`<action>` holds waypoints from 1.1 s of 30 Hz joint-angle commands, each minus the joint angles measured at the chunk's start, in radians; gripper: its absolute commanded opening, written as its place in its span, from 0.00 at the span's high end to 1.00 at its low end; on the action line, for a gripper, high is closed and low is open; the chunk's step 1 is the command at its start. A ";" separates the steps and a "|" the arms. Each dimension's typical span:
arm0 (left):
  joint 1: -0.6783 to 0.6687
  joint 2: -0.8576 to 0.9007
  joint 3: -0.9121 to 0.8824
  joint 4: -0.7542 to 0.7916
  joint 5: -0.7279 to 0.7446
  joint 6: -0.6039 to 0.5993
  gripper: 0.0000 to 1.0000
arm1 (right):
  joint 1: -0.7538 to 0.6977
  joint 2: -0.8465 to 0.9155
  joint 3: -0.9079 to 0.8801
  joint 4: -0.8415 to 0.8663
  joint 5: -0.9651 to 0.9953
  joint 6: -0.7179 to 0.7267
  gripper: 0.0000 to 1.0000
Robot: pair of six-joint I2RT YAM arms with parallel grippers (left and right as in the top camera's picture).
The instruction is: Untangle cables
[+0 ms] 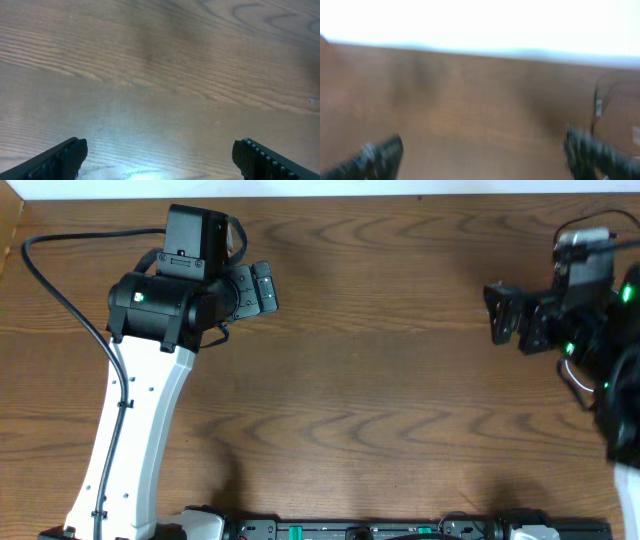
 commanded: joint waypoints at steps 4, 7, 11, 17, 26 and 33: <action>0.003 0.010 -0.008 -0.003 -0.005 0.002 0.02 | 0.017 -0.261 -0.415 0.362 0.106 -0.019 0.01; 0.003 0.010 -0.008 -0.003 -0.005 0.002 0.02 | 0.016 -0.397 -0.607 0.514 0.148 -0.019 0.01; 0.003 0.010 -0.008 -0.003 -0.005 0.002 0.02 | 0.001 -0.575 -0.837 0.650 0.167 -0.019 0.01; 0.003 0.010 -0.008 -0.003 -0.005 0.002 0.02 | -0.003 -0.818 -1.118 0.778 0.193 -0.018 0.01; 0.003 0.010 -0.008 -0.003 -0.005 0.002 0.02 | -0.003 -1.039 -1.346 0.813 0.212 -0.007 0.01; 0.003 0.010 -0.008 -0.003 -0.005 0.002 0.02 | -0.002 -1.038 -1.364 0.731 0.249 -0.014 0.01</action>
